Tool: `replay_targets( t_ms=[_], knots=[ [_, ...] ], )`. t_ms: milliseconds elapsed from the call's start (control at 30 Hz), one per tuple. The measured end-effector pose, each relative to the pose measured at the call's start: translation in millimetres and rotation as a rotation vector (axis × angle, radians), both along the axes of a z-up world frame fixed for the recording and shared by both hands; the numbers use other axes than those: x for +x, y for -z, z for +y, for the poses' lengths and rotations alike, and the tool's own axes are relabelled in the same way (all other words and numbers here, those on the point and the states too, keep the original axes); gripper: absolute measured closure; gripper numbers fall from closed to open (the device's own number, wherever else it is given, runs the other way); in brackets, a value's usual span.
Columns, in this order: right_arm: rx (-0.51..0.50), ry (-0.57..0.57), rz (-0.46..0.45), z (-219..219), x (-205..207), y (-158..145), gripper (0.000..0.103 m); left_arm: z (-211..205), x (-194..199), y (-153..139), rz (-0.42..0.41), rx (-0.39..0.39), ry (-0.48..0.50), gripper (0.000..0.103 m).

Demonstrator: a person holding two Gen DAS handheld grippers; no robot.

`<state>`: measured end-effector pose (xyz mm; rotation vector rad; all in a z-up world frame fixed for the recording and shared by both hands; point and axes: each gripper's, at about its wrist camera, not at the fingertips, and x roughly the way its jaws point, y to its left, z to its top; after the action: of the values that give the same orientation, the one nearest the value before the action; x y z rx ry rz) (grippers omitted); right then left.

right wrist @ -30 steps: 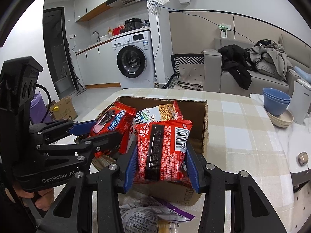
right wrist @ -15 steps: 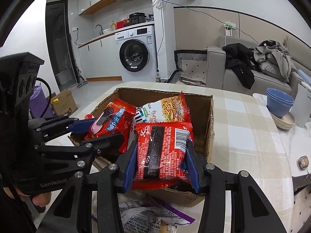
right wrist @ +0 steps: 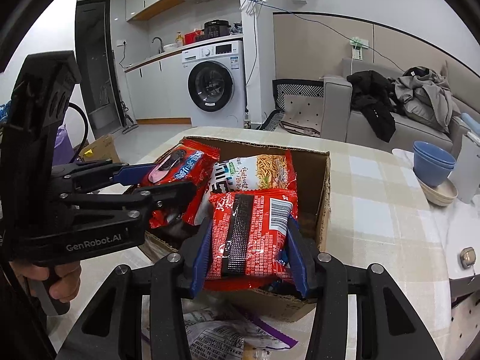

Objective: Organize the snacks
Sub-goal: 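Open the right tool over the box while the left tool releases its Oreo pack inside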

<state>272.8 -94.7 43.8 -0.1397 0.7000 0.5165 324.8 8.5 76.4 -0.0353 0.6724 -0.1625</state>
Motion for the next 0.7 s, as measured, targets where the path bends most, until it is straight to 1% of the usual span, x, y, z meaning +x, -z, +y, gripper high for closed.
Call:
replay_targets(
  t_ms=[200,267,433,500,600,633,667,700],
  knots=[
    [-0.003,0.027,-0.049,0,-3,-6,0.057,3,7,-7,-0.033,-0.022,-0.026,0.061],
    [-0.001,0.025,-0.058,-1,-3,-8,0.057,7,12,-9,-0.026,-0.050,-0.019,0.061],
    [-0.016,0.021,-0.046,2,3,-5,0.057,6,24,-6,-0.003,-0.043,-0.014,0.061],
    [-0.024,0.020,-0.032,4,5,-3,0.056,3,26,-3,-0.002,-0.025,-0.013,0.061],
    [-0.033,0.021,-0.032,2,3,-4,0.049,-4,26,-2,-0.003,0.007,-0.006,0.060],
    [-0.033,0.024,-0.035,1,2,-5,0.041,-4,26,-2,-0.001,0.009,-0.003,0.060],
    [-0.023,0.023,-0.041,-2,0,-6,0.036,-5,25,-2,0.002,0.011,-0.002,0.058],
    [-0.004,0.017,-0.050,-5,-2,-8,0.035,-6,24,-2,0.004,0.017,0.002,0.058]
  ],
)
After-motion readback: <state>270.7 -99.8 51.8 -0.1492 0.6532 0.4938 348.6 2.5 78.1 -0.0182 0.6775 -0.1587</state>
